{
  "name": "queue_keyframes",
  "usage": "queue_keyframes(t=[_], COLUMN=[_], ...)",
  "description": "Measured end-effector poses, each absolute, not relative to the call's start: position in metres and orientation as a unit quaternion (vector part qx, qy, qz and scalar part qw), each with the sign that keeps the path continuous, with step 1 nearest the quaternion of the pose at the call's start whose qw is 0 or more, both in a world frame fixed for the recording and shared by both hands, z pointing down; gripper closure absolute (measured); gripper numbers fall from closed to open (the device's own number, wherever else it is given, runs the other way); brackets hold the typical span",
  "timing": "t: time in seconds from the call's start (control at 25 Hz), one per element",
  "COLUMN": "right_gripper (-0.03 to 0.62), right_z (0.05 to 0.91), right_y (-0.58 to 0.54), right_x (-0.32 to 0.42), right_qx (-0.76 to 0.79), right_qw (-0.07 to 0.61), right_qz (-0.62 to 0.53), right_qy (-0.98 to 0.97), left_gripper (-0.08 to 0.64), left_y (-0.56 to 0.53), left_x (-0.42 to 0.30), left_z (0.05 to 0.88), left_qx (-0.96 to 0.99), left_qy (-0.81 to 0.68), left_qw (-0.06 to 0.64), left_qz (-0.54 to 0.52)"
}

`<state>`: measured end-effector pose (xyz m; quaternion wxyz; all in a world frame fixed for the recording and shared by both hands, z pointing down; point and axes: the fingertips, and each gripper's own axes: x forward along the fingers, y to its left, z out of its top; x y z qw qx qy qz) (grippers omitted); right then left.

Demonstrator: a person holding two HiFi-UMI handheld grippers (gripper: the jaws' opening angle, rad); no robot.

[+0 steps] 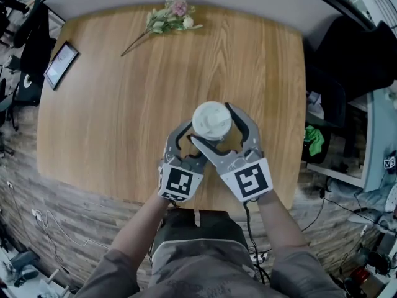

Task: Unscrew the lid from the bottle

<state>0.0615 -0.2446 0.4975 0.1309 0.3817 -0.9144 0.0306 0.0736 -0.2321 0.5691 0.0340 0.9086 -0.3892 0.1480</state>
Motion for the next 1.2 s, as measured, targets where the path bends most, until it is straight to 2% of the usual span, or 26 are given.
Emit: queue_keyframes(t=[0.2,0.48,0.56,0.68,0.84,0.92,1.08,1.2], right_gripper=[0.164,0.169,0.167,0.158,0.073,0.054,0.054,0.055], right_z=[0.496,0.497,0.496,0.483,0.461,0.467,0.489,0.497], right_y=[-0.240,-0.233,-0.234,-0.239,-0.248,-0.249,-0.255,-0.262], right_x=[0.061,0.060,0.060,0.065,0.061,0.053,0.046,0.045], right_qx=[0.260,0.101,0.112,0.174,0.271,0.318,0.391,0.408], right_qw=[0.101,0.152,0.154,0.113,0.050,0.059,0.107,0.116], right_qz=[0.030,-0.049,-0.026,0.047,0.069,0.059,0.054,0.068], right_qy=[-0.960,-0.982,-0.981,-0.977,-0.959,-0.944,-0.913,-0.903], left_gripper=[0.262,0.268,0.268,0.268,0.270,0.273,0.275,0.275], left_y=[-0.233,-0.232,-0.232,-0.231,-0.227,-0.227,-0.226,-0.225], left_x=[0.072,0.068,0.068,0.069,0.067,0.067,0.067,0.067], left_z=[0.568,0.567,0.568,0.568,0.576,0.574,0.575,0.576], left_qx=[0.921,0.932,0.932,0.933,0.931,0.928,0.922,0.921], left_qy=[-0.360,-0.335,-0.334,-0.330,-0.334,-0.343,-0.356,-0.359], left_qw=[0.029,0.040,0.041,0.035,0.030,0.031,0.036,0.042], left_qz=[0.144,0.132,0.136,0.139,0.147,0.144,0.147,0.146])
